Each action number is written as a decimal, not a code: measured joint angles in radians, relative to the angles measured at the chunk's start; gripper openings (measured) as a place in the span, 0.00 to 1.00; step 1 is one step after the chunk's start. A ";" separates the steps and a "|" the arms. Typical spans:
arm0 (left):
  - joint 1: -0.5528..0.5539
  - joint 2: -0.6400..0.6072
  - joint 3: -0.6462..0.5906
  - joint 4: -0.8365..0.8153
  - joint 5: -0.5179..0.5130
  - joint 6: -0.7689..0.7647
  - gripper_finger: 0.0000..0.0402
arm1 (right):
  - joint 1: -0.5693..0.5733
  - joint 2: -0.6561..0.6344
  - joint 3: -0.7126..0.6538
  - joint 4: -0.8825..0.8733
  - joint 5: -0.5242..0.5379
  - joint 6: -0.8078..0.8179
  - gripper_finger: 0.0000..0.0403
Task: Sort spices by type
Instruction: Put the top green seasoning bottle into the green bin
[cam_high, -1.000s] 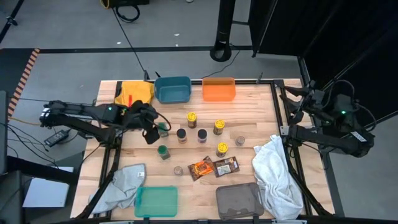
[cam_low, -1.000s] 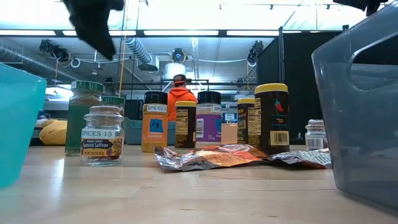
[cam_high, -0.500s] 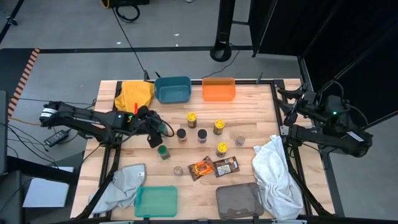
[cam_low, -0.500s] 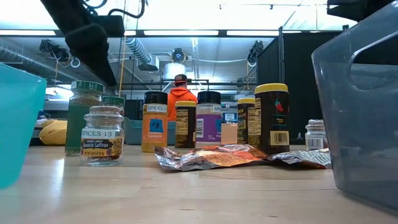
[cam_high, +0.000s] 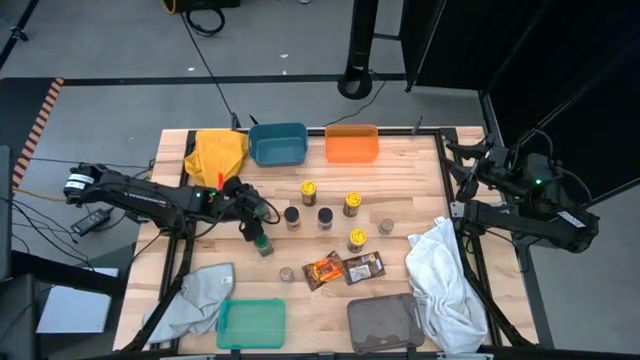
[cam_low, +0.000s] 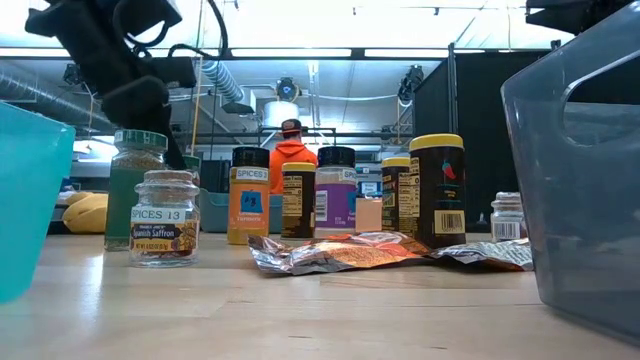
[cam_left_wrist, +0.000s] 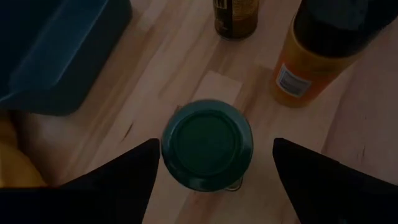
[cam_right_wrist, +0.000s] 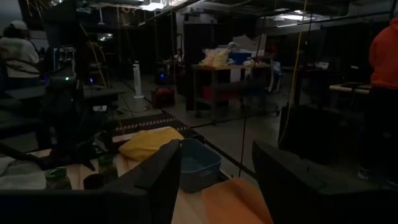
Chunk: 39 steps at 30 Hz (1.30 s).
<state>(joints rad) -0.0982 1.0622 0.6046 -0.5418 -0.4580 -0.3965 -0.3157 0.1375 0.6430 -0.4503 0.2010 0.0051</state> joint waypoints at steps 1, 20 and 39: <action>0.000 0.000 -0.011 0.014 0.004 0.000 0.80 | 0.000 0.000 0.000 0.000 0.009 0.001 0.51; 0.084 0.000 -0.055 0.118 0.104 0.078 0.52 | 0.000 0.000 0.000 0.000 0.045 0.003 0.51; 0.106 0.001 0.148 0.018 0.113 0.036 0.44 | 0.000 0.000 0.000 0.000 0.045 0.002 0.51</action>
<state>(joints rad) 0.0078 1.0630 0.7526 -0.5235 -0.3455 -0.3610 -0.3161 0.1375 0.6430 -0.4507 0.2462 0.0074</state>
